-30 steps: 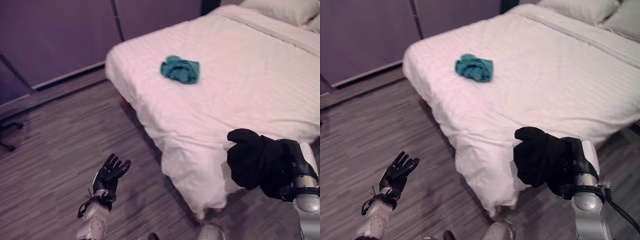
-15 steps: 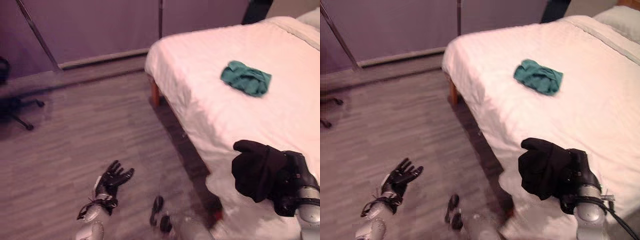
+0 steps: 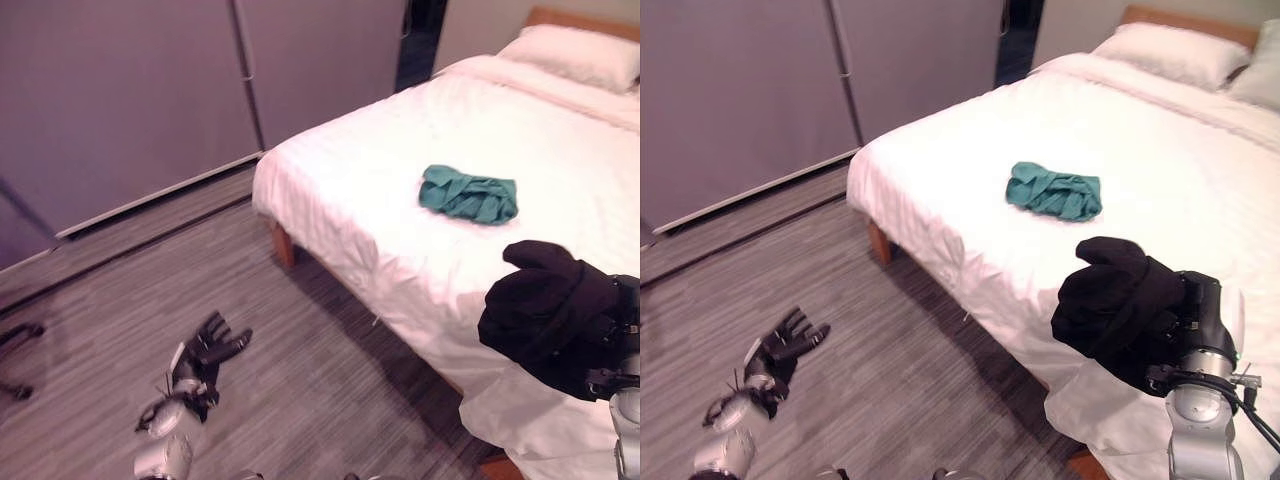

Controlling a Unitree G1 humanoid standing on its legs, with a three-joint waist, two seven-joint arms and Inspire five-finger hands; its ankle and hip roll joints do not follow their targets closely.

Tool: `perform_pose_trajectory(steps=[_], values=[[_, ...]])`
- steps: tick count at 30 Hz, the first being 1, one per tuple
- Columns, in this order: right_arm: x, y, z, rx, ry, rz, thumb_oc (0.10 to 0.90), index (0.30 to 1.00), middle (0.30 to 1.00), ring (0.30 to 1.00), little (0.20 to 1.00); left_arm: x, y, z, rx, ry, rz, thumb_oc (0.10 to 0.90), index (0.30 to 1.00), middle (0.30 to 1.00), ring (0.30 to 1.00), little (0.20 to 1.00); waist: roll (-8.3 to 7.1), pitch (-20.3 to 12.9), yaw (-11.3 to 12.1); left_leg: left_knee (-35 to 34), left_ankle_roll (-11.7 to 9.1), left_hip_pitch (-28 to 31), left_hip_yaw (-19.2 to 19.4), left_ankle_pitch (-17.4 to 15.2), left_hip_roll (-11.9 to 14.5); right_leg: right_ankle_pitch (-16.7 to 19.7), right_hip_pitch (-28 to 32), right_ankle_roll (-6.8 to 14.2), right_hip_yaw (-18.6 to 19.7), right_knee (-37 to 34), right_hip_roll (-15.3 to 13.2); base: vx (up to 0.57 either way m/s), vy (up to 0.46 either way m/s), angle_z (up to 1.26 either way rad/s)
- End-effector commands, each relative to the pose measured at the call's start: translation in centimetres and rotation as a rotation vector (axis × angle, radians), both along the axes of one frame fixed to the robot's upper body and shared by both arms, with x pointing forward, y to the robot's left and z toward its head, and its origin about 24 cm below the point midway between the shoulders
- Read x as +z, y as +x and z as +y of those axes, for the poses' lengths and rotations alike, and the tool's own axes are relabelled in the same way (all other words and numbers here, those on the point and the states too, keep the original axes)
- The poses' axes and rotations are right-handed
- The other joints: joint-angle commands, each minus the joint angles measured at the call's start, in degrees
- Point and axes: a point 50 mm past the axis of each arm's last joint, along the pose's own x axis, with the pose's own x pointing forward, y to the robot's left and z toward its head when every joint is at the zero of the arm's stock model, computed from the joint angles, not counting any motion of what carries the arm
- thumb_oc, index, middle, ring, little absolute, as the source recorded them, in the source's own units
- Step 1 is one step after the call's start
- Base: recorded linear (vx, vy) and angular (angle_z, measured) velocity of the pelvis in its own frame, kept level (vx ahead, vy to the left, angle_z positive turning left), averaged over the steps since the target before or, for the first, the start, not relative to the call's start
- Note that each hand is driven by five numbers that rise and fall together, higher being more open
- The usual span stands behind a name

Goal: Pick up bed clothes into laundry basket.

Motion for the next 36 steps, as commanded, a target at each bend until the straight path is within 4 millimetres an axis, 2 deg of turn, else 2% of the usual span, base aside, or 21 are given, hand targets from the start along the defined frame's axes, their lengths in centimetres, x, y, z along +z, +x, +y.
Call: perform_pose_trajectory(steps=[1, 3, 5, 6, 7, 8, 10, 11, 12, 15, 17, 19, 20, 22, 24, 26, 27, 30, 32, 34, 36], values=[[8.5, 2.7, 2.0, 0.173, -0.199, -0.324, 0.4, 0.3, 0.3, 0.3, 0.3, 4.2, 2.6, 1.7, 0.04, 0.065, -0.235, 0.8, 0.9, 0.9, 0.9, 0.9, -0.01, -1.1, 4.2, -16.6, 1.8, 7.8, -5.3, 12.1, -6.5, 0.7, 0.8, 6.7, 0.5, -1.7, 1.0, 0.37, 0.276, -1.33], [9.1, 3.2, 2.4, 0.189, -0.202, -0.346, 0.4, 0.3, 0.3, 0.3, 0.3, 4.4, 2.9, 1.7, 0.055, 0.052, -0.251, 0.8, 0.9, 0.9, 0.9, 0.9, 0.6, -1.3, 4.3, -20.0, 0.5, 8.2, -3.2, 13.3, -6.7, -2.4, 3.1, 7.0, 3.7, -0.1, 0.4, 0.45, 0.358, -1.36], [9.3, 4.0, 3.8, 0.239, -0.222, -0.343, 0.4, 0.3, 0.3, 0.3, 0.3, 4.7, 2.9, 1.9, 0.058, 0.051, -0.267, 0.8, 0.9, 0.9, 0.9, 0.9, 0.89, -1.5, 4.9, -19.3, 2.5, 10.1, -0.3, 10.0, -7.1, -3.5, 2.1, 8.8, 3.8, 3.9, -1.9, 0.27, 0.35, -1.76], [9.5, 4.5, 4.4, 0.261, -0.223, -0.352, 0.4, 0.3, 0.3, 0.3, 0.3, 5.0, 3.2, 1.9, 0.063, 0.054, -0.28, 0.8, 0.9, 0.9, 0.9, 0.9, 1.11, -1.2, 5.5, -19.6, 3.6, 11.0, 1.5, 9.3, -7.5, -3.2, 0.3, 9.8, 3.7, 7.9, -3.1, 0.33, 0.446, -1.37], [9.6, 5.5, 6.0, 0.314, -0.187, -0.389, 0.4, 0.3, 0.3, 0.3, 0.3, 5.7, 3.5, 2.4, 0.064, 0.088, -0.302, 0.8, 0.9, 0.9, 0.9, 0.9, 1.4, -0.1, 6.4, -20.0, 5.1, 14.1, 5.8, 7.0, -8.1, 0.3, -5.1, 12.1, 1.7, 18.0, -5.9, 0.26, 0.375, -1.34], [9.7, 6.1, 6.9, 0.348, -0.18, -0.399, 0.4, 0.3, 0.3, 0.3, 0.3, 6.1, 3.7, 2.8, 0.066, 0.102, -0.315, 0.8, 0.9, 0.9, 0.9, 0.9, 1.69, 0.7, 6.8, -20.5, 5.6, 15.6, 7.4, 6.8, -8.4, 2.1, -7.8, 13.3, 0.6, 22.1, -6.7, 0.21, 0.378, -1.75], [10.0, 6.9, 8.3, 0.404, -0.164, -0.418, 0.4, 0.3, 0.3, 0.3, 0.3, 7.1, 3.9, 3.6, 0.075, 0.112, -0.347, 0.8, 0.9, 0.9, 0.9, 0.9, 2.6, 1.7, 8.0, -22.7, 6.5, 19.3, 11.1, 5.9, -9.0, 5.1, -11.9, 13.4, -8.2, 25.7, -11.6, 0.12, 0.342, -1.63], [9.9, 7.4, 9.3, 0.445, -0.153, -0.416, 0.4, 0.3, 0.3, 0.3, 0.3, 7.6, 3.8, 4.2, 0.061, 0.139, -0.356, 0.8, 0.9, 0.9, 0.9, 0.9, 3.12, 1.1, 9.6, -24.2, 6.7, 21.4, 13.8, 4.3, -10.1, 5.8, -11.0, 13.3, -19.0, 25.6, -17.8, 0.16, 0.364, -0.64], [9.5, 7.6, 9.5, 0.457, -0.142, -0.4, 0.4, 0.3, 0.3, 0.3, 0.3, 7.9, 3.8, 4.3, 0.043, 0.145, -0.364, 0.8, 0.9, 0.9, 0.9, 0.9, 3.29, 1.2, 8.9, -24.5, 7.3, 21.8, 15.2, 4.5, -10.6, 6.3, -11.0, 13.2, -22.1, 27.0, -17.7, 0.18, 0.323, -0.76], [8.7, 8.0, 10.3, 0.489, -0.115, -0.377, 0.4, 0.3, 0.3, 0.3, 0.3, 8.0, 3.6, 4.5, 0.037, 0.15, -0.366, 0.8, 0.9, 0.9, 0.9, 0.9, 4.0, 1.4, 8.2, -25.0, 8.4, 23.8, 17.5, 3.4, -11.2, 7.0, -13.7, 15.2, -22.3, 33.9, -16.6, 0.12, 0.16, -0.65], [8.3, 7.9, 10.3, 0.488, -0.105, -0.357, 0.4, 0.3, 0.3, 0.3, 0.3, 7.6, 3.2, 4.3, 0.032, 0.141, -0.352, 0.8, 0.9, 0.9, 0.9, 0.9, 4.07, 1.4, 8.1, -25.4, 8.2, 25.4, 19.1, 2.2, -11.7, 7.6, -16.1, 15.7, -22.6, 32.6, -17.5, 0.18, 0.033, -0.21], [8.0, 7.8, 10.1, 0.484, -0.097, -0.345, 0.4, 0.3, 0.3, 0.3, 0.3, 7.3, 3.2, 3.9, 0.019, 0.121, -0.347, 0.8, 0.9, 0.9, 0.9, 0.9, 3.89, 0.9, 7.8, -25.5, 7.0, 26.4, 18.4, 0.7, -11.7, 6.0, -15.8, 16.1, -22.0, 26.4, -16.8, 0.21, -0.102, -0.34], [7.8, 7.5, 9.7, 0.468, -0.089, -0.338, 0.4, 0.3, 0.3, 0.3, 0.3, 6.9, 3.3, 3.3, -0.005, 0.1, -0.336, 0.8, 0.9, 0.9, 0.9, 0.9, 3.65, 0.3, 7.5, -25.4, 5.6, 26.6, 18.9, 0.4, -11.1, 6.4, -14.2, 15.2, -22.5, 12.9, -14.9, 0.19, -0.201, -0.17], [7.7, 7.3, 9.2, 0.447, -0.098, -0.333, 0.4, 0.3, 0.3, 0.3, 0.3, 6.5, 3.4, 2.8, -0.033, 0.085, -0.33, 0.8, 0.9, 0.9, 0.9, 0.9, 3.13, -0.6, 6.8, -25.4, 4.6, 27.2, 19.1, -0.1, -10.8, 7.6, -13.4, 15.5, -20.9, 4.5, -12.9, 0.21, -0.2, -0.16], [7.6, 6.9, 8.7, 0.421, -0.114, -0.321, 0.4, 0.3, 0.3, 0.3, 0.3, 6.2, 3.7, 1.8, -0.067, 0.064, -0.325, 0.8, 0.9, 0.9, 0.9, 0.9, 2.78, -1.1, 5.8, -25.2, 3.9, 27.5, 20.4, 1.2, -9.9, 9.0, -12.4, 15.0, -18.2, 2.8, -11.2, 0.19, -0.206, -0.18], [7.4, 6.7, 8.6, 0.419, -0.1, -0.328, 0.4, 0.3, 0.3, 0.3, 0.3, 6.0, 3.9, 1.4, -0.077, 0.037, -0.33, 0.8, 0.9, 0.9, 0.9, 0.9, 2.42, -1.8, 6.0, -23.4, 2.4, 27.2, 20.7, 3.2, -8.5, 8.7, -9.9, 14.0, -18.5, 0.1, -9.5, 0.23, -0.292, -0.17], [7.5, 6.6, 8.4, 0.422, -0.094, -0.338, 0.4, 0.3, 0.3, 0.3, 0.3, 6.0, 4.0, 1.1, -0.092, 0.025, -0.337, 0.8, 0.9, 0.9, 0.9, 0.9, 2.23, -2.1, 6.0, -19.1, 0.7, 26.2, 20.6, 4.6, -6.1, 8.2, -8.3, 13.1, -19.2, -1.3, -8.0, 0.2, -0.317, -0.25], [7.6, 6.6, 8.3, 0.438, -0.092, -0.339, 0.4, 0.3, 0.3, 0.3, 0.3, 5.9, 4.4, 0.1, -0.114, -0.029, -0.345, 0.8, 0.9, 0.9, 0.9, 0.9, 0.86, -0.6, 6.7, -2.6, -1.4, 20.1, 16.9, 10.4, -0.8, 5.2, -4.6, 9.2, -19.2, -2.2, -5.2, 0.15, -0.345, -0.13], [7.7, 6.6, 8.1, 0.442, -0.089, -0.33, 0.4, 0.3, 0.3, 0.3, 0.3, 5.7, 4.6, -0.7, -0.119, -0.068, -0.346, 0.8, 0.9, 0.9, 0.9, 0.9, -0.32, 1.4, 8.0, 3.8, -1.8, 14.4, 13.0, 13.5, 0.3, 4.2, -1.7, 7.8, -19.1, -3.5, -5.1, 0.09, -0.223, -0.12], [7.5, 6.5, 7.6, 0.428, -0.077, -0.324, 0.4, 0.3, 0.3, 0.3, 0.3, 5.4, 4.7, -1.4, -0.125, -0.095, -0.338, 0.8, 0.9, 0.9, 0.9, 0.9, -1.79, 2.2, 8.4, 4.4, -1.3, 8.5, 12.4, 11.3, 0.2, 4.3, 0.4, 7.9, -19.2, -5.4, -6.1, 0.09, -0.094, -0.14], [7.4, 6.4, 7.6, 0.429, -0.072, -0.32, 0.4, 0.3, 0.3, 0.3, 0.3, 5.2, 4.8, -1.7, -0.133, -0.104, -0.332, 0.8, 0.9, 0.9, 0.9, 0.9, -2.15, 2.1, 8.6, 2.8, -1.1, 6.7, 12.7, 10.6, -0.4, 4.3, 0.5, 8.4, -19.1, -5.6, -6.5, 0.21, 0.075, 0.02]])
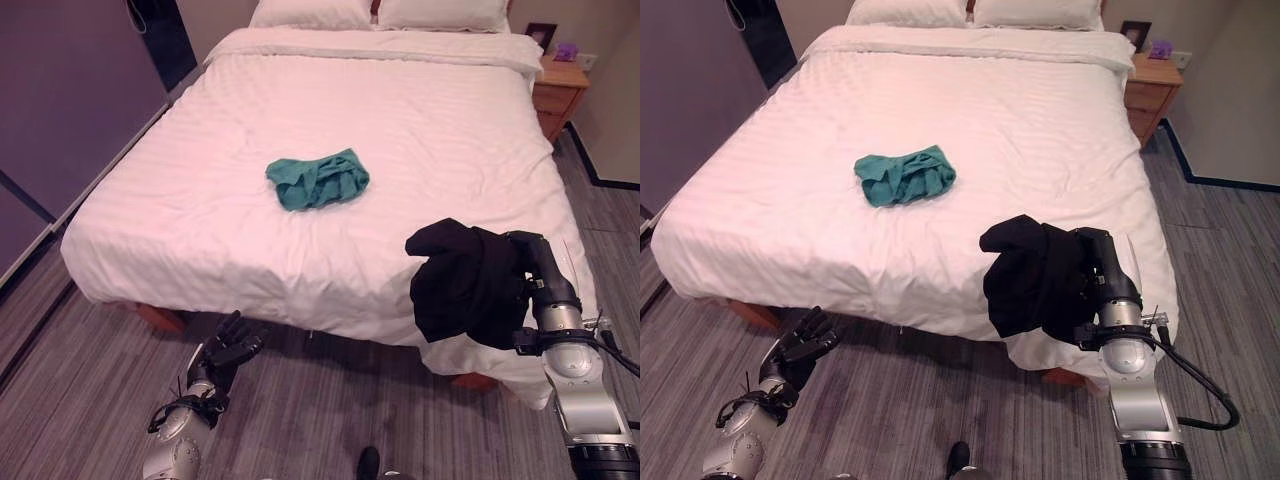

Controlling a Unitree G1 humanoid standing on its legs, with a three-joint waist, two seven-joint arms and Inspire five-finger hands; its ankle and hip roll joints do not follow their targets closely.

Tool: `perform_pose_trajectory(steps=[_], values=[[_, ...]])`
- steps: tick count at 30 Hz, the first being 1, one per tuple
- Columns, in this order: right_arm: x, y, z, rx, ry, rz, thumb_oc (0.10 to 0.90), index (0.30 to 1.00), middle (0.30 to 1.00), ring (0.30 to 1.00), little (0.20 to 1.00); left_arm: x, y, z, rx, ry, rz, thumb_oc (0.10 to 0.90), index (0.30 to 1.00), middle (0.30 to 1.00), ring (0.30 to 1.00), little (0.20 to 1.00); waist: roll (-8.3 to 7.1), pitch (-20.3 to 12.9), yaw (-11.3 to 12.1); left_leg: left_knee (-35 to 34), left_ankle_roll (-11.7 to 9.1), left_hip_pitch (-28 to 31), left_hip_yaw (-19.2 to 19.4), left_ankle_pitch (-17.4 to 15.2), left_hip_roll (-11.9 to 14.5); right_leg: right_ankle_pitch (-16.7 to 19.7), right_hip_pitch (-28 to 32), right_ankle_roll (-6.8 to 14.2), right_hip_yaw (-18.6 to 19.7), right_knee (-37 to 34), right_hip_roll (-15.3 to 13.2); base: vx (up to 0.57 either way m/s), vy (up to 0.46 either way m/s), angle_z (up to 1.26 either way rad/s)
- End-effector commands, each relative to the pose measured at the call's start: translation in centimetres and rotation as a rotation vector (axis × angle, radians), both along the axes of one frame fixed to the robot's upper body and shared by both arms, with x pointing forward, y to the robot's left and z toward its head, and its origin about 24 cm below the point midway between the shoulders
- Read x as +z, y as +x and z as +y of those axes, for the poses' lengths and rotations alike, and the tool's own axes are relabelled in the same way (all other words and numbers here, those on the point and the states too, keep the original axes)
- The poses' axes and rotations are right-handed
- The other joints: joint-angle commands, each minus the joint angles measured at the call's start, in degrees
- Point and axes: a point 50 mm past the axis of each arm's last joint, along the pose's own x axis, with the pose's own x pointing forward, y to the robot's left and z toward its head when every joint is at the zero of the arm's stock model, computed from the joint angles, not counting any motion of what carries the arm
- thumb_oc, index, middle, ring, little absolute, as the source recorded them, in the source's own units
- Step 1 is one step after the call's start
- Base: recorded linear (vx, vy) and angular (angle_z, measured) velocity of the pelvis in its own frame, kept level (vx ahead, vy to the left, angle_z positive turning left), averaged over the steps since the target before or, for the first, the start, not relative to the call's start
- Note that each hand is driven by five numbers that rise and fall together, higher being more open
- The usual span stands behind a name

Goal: Pick up bed clothes into laundry basket.

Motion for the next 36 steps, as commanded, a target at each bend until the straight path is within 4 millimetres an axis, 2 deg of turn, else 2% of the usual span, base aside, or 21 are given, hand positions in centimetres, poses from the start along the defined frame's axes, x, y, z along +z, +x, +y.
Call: perform_pose_trajectory(steps=[1, 3, 4, 5, 7, 9, 10, 12, 13, 14, 15, 16, 17, 20, 21, 22, 23, 24, 27, 34, 36], values=[[6.2, 0.1, 0.6, 0.065, -0.07, -0.305, 0.4, 0.3, 0.3, 0.3, 0.3, 3.3, 2.6, 0.4, -0.044, 0.018, -0.173, 0.8, 0.9, 0.9, 0.9, 0.9, -0.84, -1.7, 1.6, -19.1, 0.8, -0.2, 2.8, 9.5, -1.9, -1.4, 2.6, 7.9, 3.7, -0.7, -1.9, 0.31, 0.147, 0.0], [6.2, 0.1, 0.6, 0.065, -0.07, -0.305, 0.4, 0.3, 0.3, 0.3, 0.3, 3.3, 2.6, 0.4, -0.044, 0.018, -0.173, 0.8, 0.9, 0.9, 0.9, 0.9, -1.0, -1.7, 1.8, -20.1, 0.9, 0.5, 3.1, 10.0, -2.3, -1.4, 2.6, 8.0, 3.9, -0.6, -2.1, 0.19, 0.124, -0.09], [6.5, 0.3, 0.8, 0.077, -0.089, -0.31, 0.4, 0.3, 0.3, 0.3, 0.3, 4.0, 3.0, 0.3, -0.04, 0.001, -0.218, 0.8, 0.9, 0.9, 0.9, 0.9, -0.34, -2.1, 2.0, -24.6, 0.9, 0.4, 2.2, 10.3, -3.2, -2.1, 3.1, 8.5, 4.5, -0.8, -1.9, 0.28, 0.2, -0.41], [6.8, 0.6, 1.3, 0.097, -0.09, -0.314, 0.4, 0.3, 0.3, 0.3, 0.3, 5.2, 3.4, 1.0, -0.002, 0.005, -0.27, 0.8, 0.9, 0.9, 0.9, 0.9, 0.06, -2.8, 2.0, -26.5, 1.6, 2.2, 1.8, 8.4, -4.0, -2.6, 3.7, 9.3, 5.2, -0.7, -2.3, 0.27, 0.204, -0.54], [6.9, 0.6, 1.2, 0.092, -0.087, -0.322, 0.4, 0.3, 0.3, 0.3, 0.3, 6.0, 3.6, 1.4, 0.004, 0.027, -0.304, 0.8, 0.9, 0.9, 0.9, 0.9, 0.43, -3.4, 1.6, -28.0, 2.0, 3.6, 3.1, 8.4, -4.4, -2.5, 3.9, 9.6, 5.0, -0.7, -2.5, 0.19, 0.158, -0.55], [6.6, 0.7, 1.0, 0.078, -0.069, -0.318, 0.4, 0.3, 0.3, 0.3, 0.3, 9.5, 4.8, 2.9, 0.053, 0.069, -0.446, 0.8, 0.9, 0.9, 0.9, 0.9, 0.99, -4.6, 1.5, -29.5, 2.8, 5.9, 3.9, 7.3, -6.2, -3.1, 4.7, 10.1, 4.8, 0.3, -3.7, 0.24, 0.196, -0.44], [6.6, 0.8, 1.0, 0.079, -0.068, -0.32, 0.4, 0.3, 0.3, 0.3, 0.3, 9.6, 4.8, 2.9, 0.055, 0.071, -0.447, 0.8, 0.9, 0.9, 0.9, 0.9, 0.92, -4.5, 1.5, -29.6, 2.9, 5.9, 4.0, 7.5, -6.2, -2.9, 4.6, 10.1, 4.9, 0.4, -3.8, 0.27, 0.252, -0.04], [6.5, 1.0, 1.4, 0.095, -0.079, -0.308, 0.4, 0.3, 0.3, 0.3, 0.3, 14.5, 5.3, 5.9, 0.114, 0.301, -0.58, 0.8, 0.9, 0.9, 0.9, 0.9, 2.3, -5.0, 1.8, -32.3, 5.1, 9.7, 5.6, 5.3, -8.6, -3.9, 3.5, 11.4, 5.4, 7.9, -6.6, 0.3, 0.373, 0.0], [6.3, 1.5, 1.9, 0.122, -0.073, -0.286, 0.4, 0.3, 0.3, 0.3, 0.3, 16.9, 5.9, 6.8, 0.13, 0.403, -0.63, 0.8, 0.9, 0.9, 0.9, 0.9, 3.07, -4.3, 1.5, -34.3, 6.7, 12.5, 6.5, 4.4, -10.2, -0.8, -0.8, 12.9, 6.6, 16.8, -9.3, 0.17, 0.295, -0.16], [6.3, 1.5, 1.9, 0.122, -0.072, -0.288, 0.4, 0.3, 0.3, 0.3, 0.3, 16.9, 6.0, 6.8, 0.131, 0.405, -0.632, 0.8, 0.9, 0.9, 0.9, 0.9, 2.94, -4.2, 1.6, -34.5, 6.9, 12.6, 6.7, 4.5, -10.4, -1.0, -1.2, 13.0, 6.9, 17.4, -9.5, 0.14, 0.261, -0.28], [6.4, 1.8, 2.4, 0.144, -0.068, -0.284, 0.4, 0.3, 0.3, 0.3, 0.3, 18.6, 6.3, 7.5, 0.149, 0.46, -0.67, 0.8, 0.9, 0.9, 0.9, 0.9, 3.3, -3.4, 1.2, -35.2, 7.5, 13.9, 7.1, 4.3, -10.9, 1.2, -3.4, 13.9, 7.5, 21.2, -10.3, 0.03, 0.09, -0.2], [6.4, 1.8, 2.4, 0.144, -0.067, -0.284, 0.4, 0.3, 0.3, 0.3, 0.3, 18.7, 6.3, 7.5, 0.149, 0.46, -0.67, 0.8, 0.9, 0.9, 0.9, 0.9, 3.23, -3.4, 1.3, -35.2, 7.5, 13.9, 7.2, 4.3, -11.0, 1.2, -3.6, 13.9, 7.7, 21.4, -10.4, 0.1, 0.197, -0.02], [5.9, 2.0, 3.0, 0.168, -0.049, -0.263, 0.4, 0.3, 0.3, 0.3, 0.3, 21.7, 6.6, 8.6, 0.18, 0.595, -0.716, 0.8, 0.9, 0.9, 0.9, 0.9, 4.47, -2.4, 0.1, -35.6, 7.9, 15.5, 7.2, 3.3, -11.0, 2.1, -7.6, 14.1, 8.3, 26.1, -10.5, 0.12, 0.145, 0.03], [4.9, 1.9, 2.9, 0.18, -0.032, -0.211, 0.4, 0.3, 0.3, 0.3, 0.3, 25.5, 7.0, 10.3, 0.156, 0.835, -0.717, 0.8, 0.9, 0.9, 0.9, 0.9, 5.28, -2.7, -1.3, -35.9, 7.2, 16.7, 7.2, 2.1, -11.4, 1.9, -10.4, 13.8, 7.9, 21.2, -9.4, 0.16, 0.064, 0.07], [4.9, 1.9, 2.9, 0.178, -0.029, -0.212, 0.4, 0.3, 0.3, 0.3, 0.3, 25.6, 7.1, 10.3, 0.154, 0.837, -0.719, 0.8, 0.9, 0.9, 0.9, 0.9, 5.22, -2.7, -1.3, -35.9, 7.1, 16.7, 7.2, 2.1, -11.3, 2.1, -10.2, 13.8, 7.8, 20.8, -9.2, 0.2, -0.06, 0.18], [4.3, 1.4, 2.2, 0.163, -0.021, -0.191, 0.4, 0.3, 0.3, 0.3, 0.3, 28.9, 7.5, 10.8, 0.125, 0.992, -0.74, 0.8, 0.9, 0.9, 0.9, 0.9, 5.06, -3.1, -2.4, -35.9, 6.3, 17.2, 5.8, 1.6, -11.6, 2.7, -10.1, 13.9, 8.1, 11.9, -6.8, 0.2, -0.086, 0.22], [3.9, 1.1, 1.8, 0.153, -0.018, -0.174, 0.4, 0.3, 0.3, 0.3, 0.3, 30.0, 7.6, 11.4, 0.13, 1.057, -0.729, 0.8, 0.9, 0.9, 0.9, 0.9, 4.88, -3.7, -3.2, -35.9, 6.1, 17.3, 4.7, 1.4, -11.7, 1.9, -8.8, 13.8, 10.2, 9.9, -5.7, 0.26, -0.106, 0.45], [3.6, 0.8, 1.5, 0.137, -0.008, -0.173, 0.4, 0.3, 0.3, 0.3, 0.3, 30.9, 7.6, 11.4, 0.133, 1.094, -0.739, 0.8, 0.9, 0.9, 0.9, 0.9, 4.34, -4.0, -3.1, -35.9, 5.9, 17.7, 5.1, 1.4, -11.8, 3.6, -8.0, 14.5, 10.2, 8.2, -5.9, 0.16, -0.08, 0.45], [2.8, 0.2, 1.2, 0.135, 0.009, -0.153, 0.4, 0.3, 0.3, 0.3, 0.3, 33.7, 8.0, 12.2, 0.149, 1.189, -0.737, 0.8, 0.9, 0.9, 0.9, 0.9, 4.58, -5.8, -3.1, -35.9, 5.0, 17.2, 5.4, 1.7, -11.4, 3.6, -3.9, 14.4, 8.8, 1.7, -4.4, 0.14, -0.08, 0.45], [0.9, -0.7, 0.8, 0.132, 0.049, -0.104, 0.4, 0.3, 0.3, 0.3, 0.3, 38.0, 9.9, 12.0, 0.154, 1.452, -0.648, 0.8, 0.9, 0.9, 0.9, 0.9, 5.82, -7.6, -5.3, -35.9, 3.7, 15.7, 5.2, 2.6, -10.7, 3.1, -2.8, 14.4, 7.2, -0.8, -3.0, 0.08, -0.038, 0.05], [0.3, -1.2, 0.6, 0.123, 0.063, -0.086, 0.4, 0.3, 0.3, 0.3, 0.3, 37.1, 10.7, 12.2, 0.157, 1.427, -0.605, 0.8, 0.9, 0.9, 0.9, 0.9, 5.74, -7.8, -5.7, -35.9, 3.6, 15.3, 5.4, 2.4, -10.6, 2.8, -3.0, 14.4, 7.2, -0.8, -2.8, 0.06, -0.006, -0.01]])
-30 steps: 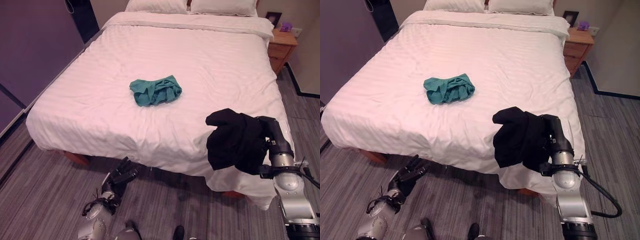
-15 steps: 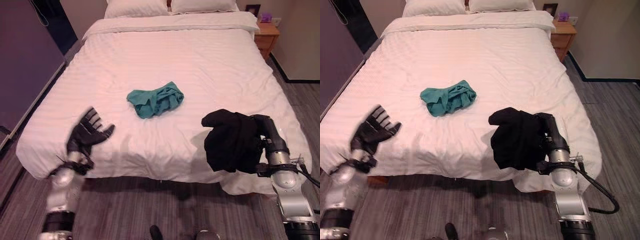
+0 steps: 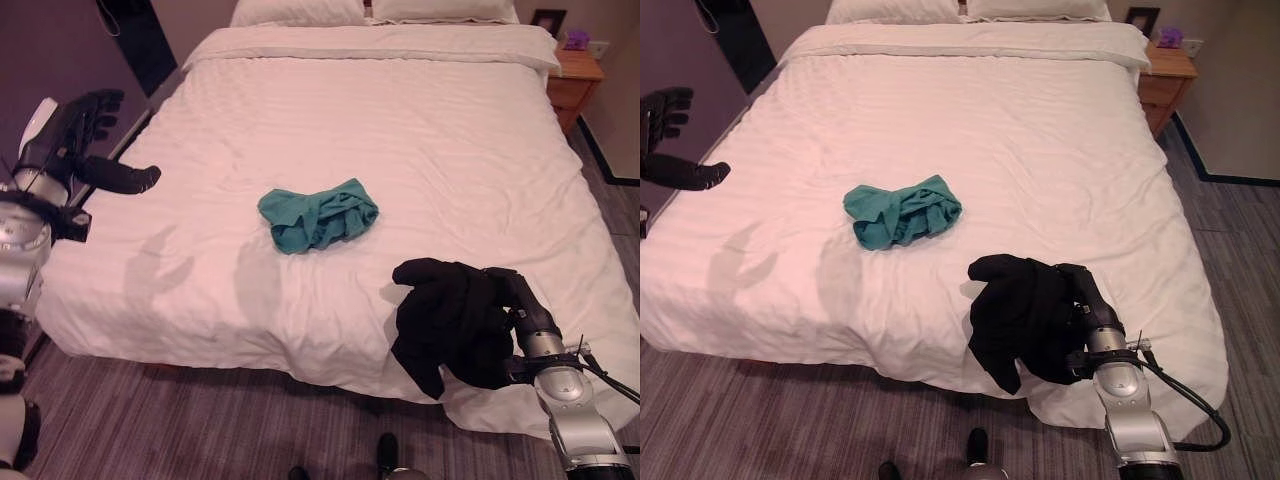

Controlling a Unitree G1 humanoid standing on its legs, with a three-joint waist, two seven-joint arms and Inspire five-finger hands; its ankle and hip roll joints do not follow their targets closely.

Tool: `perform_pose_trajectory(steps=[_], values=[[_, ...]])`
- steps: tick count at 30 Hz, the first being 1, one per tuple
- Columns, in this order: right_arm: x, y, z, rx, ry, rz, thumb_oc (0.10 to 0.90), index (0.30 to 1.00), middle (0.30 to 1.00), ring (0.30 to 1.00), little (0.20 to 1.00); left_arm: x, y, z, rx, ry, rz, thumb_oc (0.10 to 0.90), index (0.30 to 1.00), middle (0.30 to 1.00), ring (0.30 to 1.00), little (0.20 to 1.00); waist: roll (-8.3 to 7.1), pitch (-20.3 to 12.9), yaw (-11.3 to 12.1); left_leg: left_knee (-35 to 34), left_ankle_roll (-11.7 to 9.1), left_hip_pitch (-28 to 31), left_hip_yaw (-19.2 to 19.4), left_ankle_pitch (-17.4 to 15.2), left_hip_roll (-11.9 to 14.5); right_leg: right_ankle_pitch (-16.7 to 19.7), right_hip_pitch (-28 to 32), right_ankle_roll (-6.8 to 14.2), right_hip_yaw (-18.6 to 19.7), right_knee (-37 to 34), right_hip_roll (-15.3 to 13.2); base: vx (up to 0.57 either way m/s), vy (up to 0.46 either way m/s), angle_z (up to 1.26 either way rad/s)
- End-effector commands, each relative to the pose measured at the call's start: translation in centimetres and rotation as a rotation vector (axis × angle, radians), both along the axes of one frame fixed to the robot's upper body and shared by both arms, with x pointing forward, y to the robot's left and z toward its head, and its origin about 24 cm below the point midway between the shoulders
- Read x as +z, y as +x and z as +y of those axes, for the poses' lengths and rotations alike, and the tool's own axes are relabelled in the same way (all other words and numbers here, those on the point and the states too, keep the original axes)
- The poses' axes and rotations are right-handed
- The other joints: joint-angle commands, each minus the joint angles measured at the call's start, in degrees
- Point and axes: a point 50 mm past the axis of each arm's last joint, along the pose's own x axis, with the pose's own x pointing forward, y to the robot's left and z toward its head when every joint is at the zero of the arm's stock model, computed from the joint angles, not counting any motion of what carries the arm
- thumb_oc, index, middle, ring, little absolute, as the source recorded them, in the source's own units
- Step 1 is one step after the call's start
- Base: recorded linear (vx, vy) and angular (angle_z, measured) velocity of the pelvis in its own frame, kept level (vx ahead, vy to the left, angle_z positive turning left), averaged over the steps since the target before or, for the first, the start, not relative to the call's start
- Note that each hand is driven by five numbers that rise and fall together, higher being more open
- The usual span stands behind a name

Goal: Pick up bed clothes into laundry basket.

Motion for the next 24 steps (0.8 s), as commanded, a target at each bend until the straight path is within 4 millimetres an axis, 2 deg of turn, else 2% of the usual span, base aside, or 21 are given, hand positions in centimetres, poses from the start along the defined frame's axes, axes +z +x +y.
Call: perform_pose_trajectory(steps=[1, 4, 7, 12, 17, 19, 24], values=[[4.9, 0.3, -0.3, 0.024, -0.026, -0.268, 0.4, 0.3, 0.3, 0.3, 0.3, 5.0, -0.3, 0.1, 0.045, 0.055, -0.199, 0.8, 0.9, 0.9, 0.9, 0.9, -0.49, -6.2, -1.7, 0.0, -2.1, 1.8, 4.2, 0.0, -1.7, -3.3, 3.0, 8.2, -0.8, 0.2, -1.7, 0.07, 0.009, -0.13], [4.6, -0.1, -1.0, -0.006, -0.038, -0.248, 0.4, 0.3, 0.3, 0.3, 0.3, 4.0, 1.8, -1.0, 0.126, 0.079, -0.172, 0.8, 0.9, 0.9, 0.9, 0.9, -0.63, -6.1, -3.4, 0.0, -2.1, 0.9, 5.0, -0.1, -1.5, -3.2, 1.8, 8.4, -0.2, 0.2, -1.4, 0.05, 0.027, -0.08], [4.8, -0.2, -1.2, -0.011, -0.048, -0.251, 0.4, 0.3, 0.3, 0.3, 0.3, 3.2, 2.8, -1.7, 0.147, 0.064, -0.157, 0.8, 0.9, 0.9, 0.9, 0.9, -0.97, -6.1, -4.1, 0.0, -2.1, 0.3, 5.5, -0.2, -1.3, -3.1, 1.1, 8.4, 0.2, 0.2, -1.2, 0.04, 0.026, -0.13], [5.7, -0.5, -1.9, -0.032, -0.077, -0.27, 0.4, 0.3, 0.3, 0.3, 0.3, 2.0, 4.4, -3.2, 0.171, 0.0, -0.131, 0.8, 0.9, 0.9, 0.9, 0.9, -2.24, -5.4, -6.6, 0.0, -2.1, -1.4, 6.7, -0.4, -0.6, -2.5, -1.6, 8.4, 1.7, 0.2, -0.3, 0.01, 0.028, -0.15], [6.2, -0.4, -2.3, -0.035, -0.094, -0.278, 0.4, 0.3, 0.3, 0.3, 0.3, 2.6, 4.7, -3.1, 0.209, 0.068, -0.102, 0.8, 0.9, 0.9, 0.9, 0.9, -3.56, -4.9, -8.0, 0.0, -2.1, -3.2, 8.5, -0.3, 0.4, -1.5, -4.7, 8.4, 3.8, 0.2, 0.7, -0.01, 0.029, -0.21], [6.1, -0.5, -2.4, -0.037, -0.096, -0.276, 0.4, 0.3, 0.3, 0.3, 0.3, 2.7, 4.7, -3.1, 0.21, 0.072, -0.101, 0.8, 0.9, 0.9, 0.9, 0.9, -3.34, -5.0, -8.1, 0.0, -2.4, -2.8, 7.7, -1.6, 0.4, -2.5, -4.5, 9.0, 4.6, 0.2, 0.9, 0.08, 0.054, -0.23], [6.1, -0.8, -2.7, -0.047, -0.096, -0.283, 0.4, 0.3, 0.3, 0.3, 0.3, 3.5, 4.8, -3.0, 0.221, 0.059, -0.107, 0.8, 0.9, 0.9, 0.9, 0.9, -4.3, -2.7, -9.5, 0.0, -2.5, -4.0, 9.1, -1.6, 1.0, -1.8, -6.9, 9.0, 6.0, 0.2, 1.7, -0.03, 0.021, -0.14]])
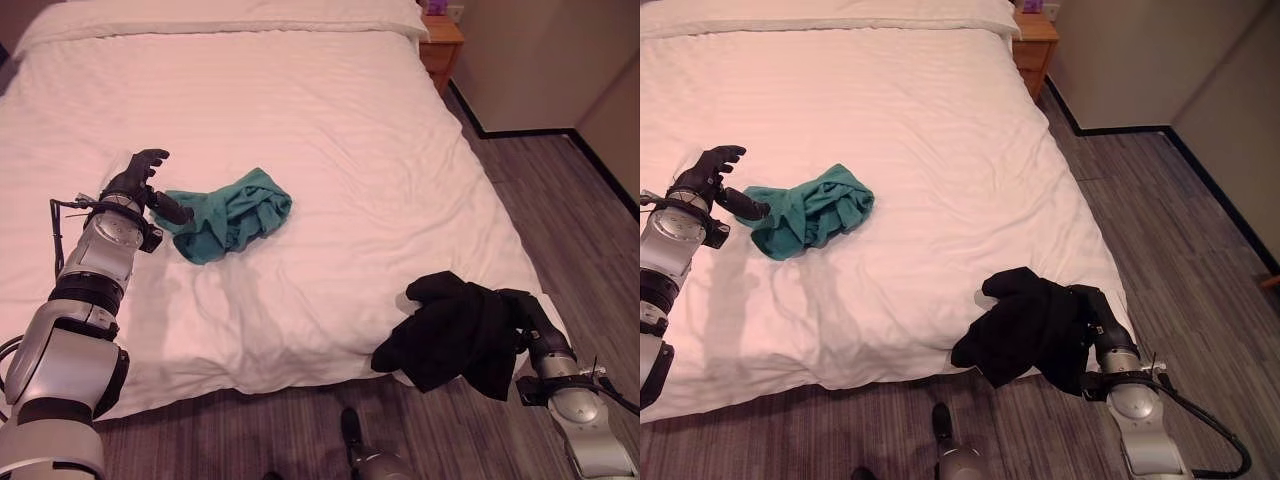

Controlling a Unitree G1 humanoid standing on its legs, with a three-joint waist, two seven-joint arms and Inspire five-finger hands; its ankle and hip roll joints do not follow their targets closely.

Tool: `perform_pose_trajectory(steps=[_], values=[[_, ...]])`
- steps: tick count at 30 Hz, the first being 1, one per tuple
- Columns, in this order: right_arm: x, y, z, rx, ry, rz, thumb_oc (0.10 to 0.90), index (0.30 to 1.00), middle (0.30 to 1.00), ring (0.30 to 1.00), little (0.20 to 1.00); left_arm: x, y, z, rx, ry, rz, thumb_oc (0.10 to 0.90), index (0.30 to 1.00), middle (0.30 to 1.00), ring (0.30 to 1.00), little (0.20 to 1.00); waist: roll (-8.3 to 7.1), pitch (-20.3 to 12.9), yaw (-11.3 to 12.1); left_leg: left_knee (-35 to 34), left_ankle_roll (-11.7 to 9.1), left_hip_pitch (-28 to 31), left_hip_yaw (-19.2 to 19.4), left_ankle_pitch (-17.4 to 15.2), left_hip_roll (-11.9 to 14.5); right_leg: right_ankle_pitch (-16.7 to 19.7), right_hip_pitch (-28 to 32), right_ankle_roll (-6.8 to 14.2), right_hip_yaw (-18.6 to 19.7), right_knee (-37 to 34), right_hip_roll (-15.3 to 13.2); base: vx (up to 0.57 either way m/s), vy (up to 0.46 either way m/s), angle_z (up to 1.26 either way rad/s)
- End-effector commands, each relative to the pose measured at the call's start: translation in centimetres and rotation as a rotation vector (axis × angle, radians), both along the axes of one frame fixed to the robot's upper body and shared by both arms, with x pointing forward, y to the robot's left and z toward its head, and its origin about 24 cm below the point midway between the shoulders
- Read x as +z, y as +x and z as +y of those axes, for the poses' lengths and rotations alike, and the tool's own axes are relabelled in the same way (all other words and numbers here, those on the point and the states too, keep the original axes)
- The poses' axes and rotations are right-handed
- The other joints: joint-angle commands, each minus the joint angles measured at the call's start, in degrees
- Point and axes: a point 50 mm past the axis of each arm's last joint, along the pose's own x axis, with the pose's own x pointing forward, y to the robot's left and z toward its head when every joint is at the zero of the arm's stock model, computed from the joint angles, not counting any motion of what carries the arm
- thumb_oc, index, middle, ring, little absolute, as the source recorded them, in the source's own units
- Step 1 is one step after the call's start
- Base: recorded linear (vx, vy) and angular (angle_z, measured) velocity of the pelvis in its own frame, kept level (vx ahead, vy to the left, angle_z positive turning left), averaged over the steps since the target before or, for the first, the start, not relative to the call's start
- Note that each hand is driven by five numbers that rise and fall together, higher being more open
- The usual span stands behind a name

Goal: Pick up bed clothes into laundry basket.

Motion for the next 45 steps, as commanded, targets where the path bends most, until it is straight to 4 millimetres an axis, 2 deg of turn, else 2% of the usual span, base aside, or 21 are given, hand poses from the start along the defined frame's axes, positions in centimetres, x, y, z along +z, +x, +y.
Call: perform_pose_trajectory(steps=[1, 6, 9, 15, 17, 20, 21, 22, 23, 28, 29, 30, 31, 32, 34, 35, 37, 40, 42, 43, 45], values=[[7.9, 1.9, -1.1, 0.003, -0.083, -0.365, 0.4, 0.3, 0.3, 0.3, 0.3, 10.3, 0.0, -0.6, 0.005, 0.079, -0.317, 0.8, 0.9, 0.9, 0.9, 0.9, 1.12, 0.7, 1.4, 0.1, -1.9, 4.0, 1.7, -0.9, 1.1, -4.3, 4.9, 9.6, -0.5, 0.2, 1.1, -0.06, 0.003, -0.05], [8.3, 2.2, -0.8, 0.023, -0.083, -0.382, 0.4, 0.3, 0.3, 0.3, 0.3, 9.3, 0.7, -1.5, -0.019, 0.128, -0.256, 0.8, 0.9, 0.9, 0.9, 0.9, 0.36, 2.8, 0.9, 0.1, -1.9, 2.9, 2.1, -0.6, 1.2, -3.7, 3.3, 9.4, 0.1, 0.2, 1.2, -0.02, 0.005, -0.09], [9.3, 2.6, -0.8, 0.042, -0.102, -0.412, 0.4, 0.3, 0.3, 0.3, 0.3, 8.3, 1.1, -2.1, -0.045, 0.275, -0.144, 0.8, 0.9, 0.9, 0.9, 0.9, -0.04, 4.5, 0.6, 0.1, -1.8, 1.9, 1.9, -0.3, 1.3, -3.3, 2.3, 9.3, 0.3, 0.2, 1.2, -0.05, 0.015, -0.02], [10.5, 2.5, -1.0, 0.04, -0.109, -0.47, 0.4, 0.3, 0.3, 0.3, 0.3, 4.2, 1.5, -2.2, -0.071, 0.352, 0.028, 0.8, 0.9, 0.9, 0.9, 0.9, -1.96, 7.6, 0.1, 0.1, -1.7, 0.3, 1.6, 0.1, 1.8, -2.6, 0.6, 8.9, 0.8, 0.3, 1.6, -0.04, -0.008, -0.01], [10.6, 2.5, -1.0, 0.039, -0.112, -0.475, 0.4, 0.3, 0.3, 0.3, 0.3, 3.6, 1.5, -2.3, -0.072, 0.345, 0.039, 0.8, 0.9, 0.9, 0.9, 0.9, -2.17, 7.9, 0.1, 0.1, -1.8, 0.2, 1.6, 0.1, 2.0, -2.5, 0.4, 8.8, 0.8, 0.3, 1.6, -0.02, -0.007, 0.0], [11.2, 2.7, -0.8, 0.045, -0.119, -0.501, 0.4, 0.3, 0.3, 0.3, 0.3, 0.6, 1.6, -2.8, -0.089, 0.335, 0.134, 0.8, 0.9, 0.9, 0.9, 0.9, -3.35, 8.6, 0.1, 0.1, -1.9, -0.5, 1.4, 0.2, 2.4, -2.5, -0.3, 8.6, 0.6, 0.4, 1.9, -0.04, -0.03, 0.02], [11.2, 2.7, -0.8, 0.044, -0.12, -0.5, 0.4, 0.3, 0.3, 0.3, 0.3, 0.5, 1.6, -2.8, -0.089, 0.335, 0.135, 0.734, 0.801, 0.801, 0.801, 0.801, -3.34, 8.6, 0.1, 0.1, -1.9, -0.5, 1.4, 0.2, 2.4, -2.5, -0.3, 8.6, 0.6, 0.4, 1.9, -0.01, -0.017, 0.04], [11.3, 2.7, -0.6, 0.049, -0.119, -0.507, 0.4, 0.3, 0.3, 0.3, 0.3, 0.1, 1.7, -3.1, -0.097, 0.321, 0.143, 0.444, 0.366, 0.366, 0.366, 0.366, -3.52, 8.6, 0.2, 0.1, -1.9, -0.5, 1.4, 0.1, 2.5, -2.5, -0.2, 8.6, 0.7, 0.3, 1.9, 0.0, -0.018, 0.03], [11.4, 2.7, -0.5, 0.054, -0.118, -0.511, 0.4, 0.3, 0.3, 0.3, 0.3, -0.2, 1.7, -3.2, -0.101, 0.309, 0.146, 0.4, 0.3, 0.3, 0.3, 0.3, -3.59, 8.5, 0.3, 0.1, -2.0, -0.4, 1.5, 0.0, 2.5, -2.6, -0.1, 8.6, 0.7, 0.3, 1.9, 0.0, -0.032, 0.02], [11.2, 2.7, -0.3, 0.073, -0.128, -0.496, 0.4, 0.3, 0.3, 0.3, 0.3, 1.2, 2.0, -4.9, -0.182, 0.268, 0.035, 0.4, 0.3, 0.3, 0.3, 0.3, -3.12, 8.1, 1.5, 0.1, -2.1, 1.2, 1.5, -0.4, 2.5, -3.4, 1.3, 8.3, 0.2, 0.3, 2.0, 0.01, -0.005, -0.02], [11.1, 2.5, -0.5, 0.064, -0.129, -0.489, 0.4, 0.3, 0.3, 0.3, 0.3, 3.5, 1.7, -6.1, -0.246, 0.183, -0.122, 0.4, 0.3, 0.3, 0.3, 0.3, -2.52, 7.6, 2.8, 0.1, -2.1, 1.8, 1.0, -0.6, 2.3, -3.9, 2.2, 8.1, -0.2, 0.3, 1.8, 0.03, -0.006, -0.03], [11.1, 2.5, -0.5, 0.066, -0.131, -0.488, 0.4, 0.3, 0.3, 0.3, 0.3, 3.4, 1.6, -6.0, -0.245, 0.179, -0.121, 0.4, 0.3, 0.3, 0.3, 0.3, -2.46, 7.6, 2.7, 0.1, -2.1, 2.0, 1.0, -0.6, 2.3, -3.9, 2.4, 8.1, -0.2, 0.3, 1.8, 0.06, -0.017, 0.0], [10.9, 2.5, -0.7, 0.047, -0.13, -0.48, 0.4, 0.3, 0.3, 0.3, 0.3, 4.9, 1.0, -7.0, -0.314, 0.062, -0.262, 0.4, 0.3, 0.3, 0.3, 0.3, -1.79, 7.0, 4.2, 0.1, -2.0, 2.5, 0.2, -0.7, 1.9, -4.4, 3.4, 7.9, -1.0, 0.3, 1.3, 0.03, -0.009, 0.04], [10.9, 2.5, -0.7, 0.048, -0.132, -0.478, 0.4, 0.3, 0.3, 0.3, 0.3, 4.8, 0.9, -6.9, -0.313, 0.057, -0.261, 0.4, 0.3, 0.3, 0.3, 0.3, -1.69, 7.0, 4.1, 0.1, -2.0, 2.6, 0.1, -0.8, 1.9, -4.4, 3.5, 7.9, -1.0, 0.3, 1.3, 0.04, -0.015, 0.03], [11.1, 2.6, -1.3, 0.012, -0.137, -0.481, 0.4, 0.3, 0.3, 0.3, 0.3, 6.6, -0.8, -7.0, -0.369, -0.096, -0.446, 0.4, 0.3, 0.3, 0.3, 0.3, -1.0, 6.0, 6.0, 0.1, -1.7, 2.9, -0.4, 0.5, 1.2, -4.0, 5.1, 7.1, -2.9, 0.2, 0.3, -0.05, -0.055, 0.2], [11.1, 2.7, -1.2, 0.016, -0.138, -0.48, 0.4, 0.3, 0.3, 0.3, 0.3, 6.5, -0.9, -6.9, -0.366, -0.099, -0.446, 0.4, 0.3, 0.3, 0.3, 0.3, -0.93, 6.0, 5.7, 0.1, -1.7, 2.9, -0.5, 0.6, 1.2, -4.0, 5.2, 7.1, -2.9, 0.2, 0.3, -0.05, -0.066, 0.31], [11.7, 2.7, -1.8, -0.024, -0.161, -0.504, 0.4, 0.3, 0.3, 0.3, 0.3, 6.6, -3.3, -5.7, -0.389, -0.284, -0.618, 0.4, 0.3, 0.3, 0.3, 0.3, -0.34, 4.7, 7.5, 0.1, -1.7, 3.6, -1.9, 0.4, 0.6, -4.6, 7.1, 6.9, -4.1, 0.2, -0.4, 0.02, -0.027, 0.25], [12.1, 2.1, -2.8, -0.086, -0.205, -0.515, 0.4, 0.3, 0.3, 0.3, 0.3, 3.2, -6.6, -3.3, -0.308, -0.469, -0.714, 0.4, 0.3, 0.3, 0.3, 0.3, 0.46, 2.9, 9.0, 0.1, -1.4, 4.1, -3.2, 0.1, -0.1, -5.4, 9.0, 6.8, -5.7, 0.2, -1.1, 0.02, -0.016, 0.23], [12.4, 1.8, -3.3, -0.109, -0.227, -0.517, 0.4, 0.3, 0.3, 0.3, 0.3, 2.1, -7.7, -2.6, -0.289, -0.522, -0.737, 0.4, 0.3, 0.3, 0.3, 0.3, 0.55, 2.2, 9.5, 0.1, -1.3, 4.1, -3.5, 0.0, -0.3, -5.7, 9.5, 6.8, -6.1, 0.2, -1.3, 0.04, -0.03, 0.36], [13.5, 1.1, -4.4, -0.158, -0.26, -0.543, 0.4, 0.3, 0.3, 0.3, 0.3, 0.5, -10.4, -0.9, -0.221, -0.526, -0.765, 0.4, 0.3, 0.3, 0.3, 0.3, 1.07, 0.8, 10.7, 0.1, -1.2, 4.7, -4.4, 0.1, -0.6, -6.0, 10.7, 6.4, -6.8, 0.2, -1.3, 0.07, -0.058, 0.35], [14.0, 0.5, -4.7, -0.169, -0.262, -0.569, 0.4, 0.3, 0.3, 0.3, 0.3, -1.2, -12.9, 0.1, -0.164, -0.549, -0.778, 0.4, 0.3, 0.3, 0.3, 0.3, 1.18, -0.2, 11.5, 0.1, -1.1, 5.5, -4.8, 0.5, -0.7, -6.0, 11.7, 5.9, -7.2, 0.2, -1.5, 0.06, -0.053, 0.15]])
